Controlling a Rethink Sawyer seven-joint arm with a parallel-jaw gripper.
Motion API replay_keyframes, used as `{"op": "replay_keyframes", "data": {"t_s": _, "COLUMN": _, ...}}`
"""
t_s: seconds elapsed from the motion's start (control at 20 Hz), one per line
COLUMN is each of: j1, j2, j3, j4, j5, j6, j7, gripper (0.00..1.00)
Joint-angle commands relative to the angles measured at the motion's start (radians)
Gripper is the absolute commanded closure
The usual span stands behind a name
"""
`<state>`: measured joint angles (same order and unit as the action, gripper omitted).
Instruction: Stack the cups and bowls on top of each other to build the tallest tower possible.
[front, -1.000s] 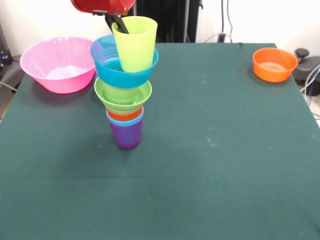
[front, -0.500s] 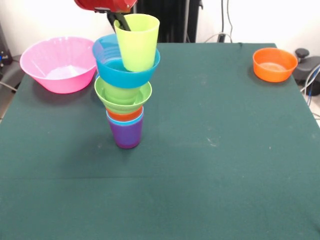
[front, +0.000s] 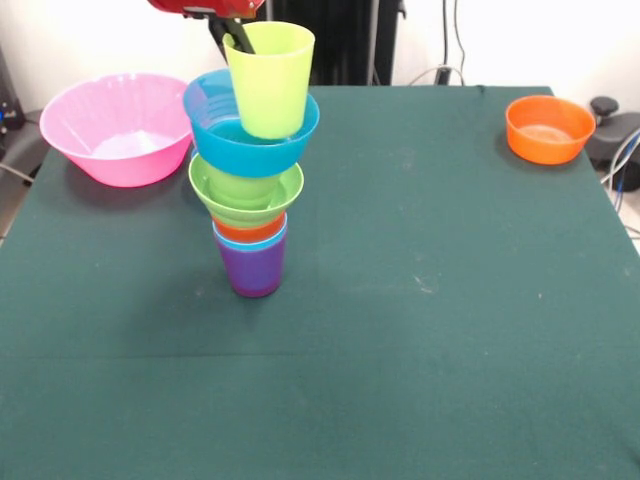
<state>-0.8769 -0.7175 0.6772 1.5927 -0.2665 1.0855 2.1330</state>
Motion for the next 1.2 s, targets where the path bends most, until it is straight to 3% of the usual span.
{"op": "replay_keyframes", "data": {"t_s": 0.05, "j1": 0.012, "j2": 0.025, "j3": -0.054, "j4": 0.042, "j5": -0.101, "j6": -0.022, "j7": -0.120, "gripper": 1.00}}
{"op": "replay_keyframes", "data": {"t_s": 0.4, "j1": 0.015, "j2": 0.053, "j3": -0.054, "j4": 0.019, "j5": -0.131, "j6": -0.064, "j7": -0.111, "gripper": 1.00}}
{"op": "replay_keyframes", "data": {"t_s": 1.2, "j1": 0.007, "j2": 0.009, "j3": -0.042, "j4": 0.080, "j5": -0.138, "j6": -0.114, "j7": -0.084, "gripper": 1.00}}
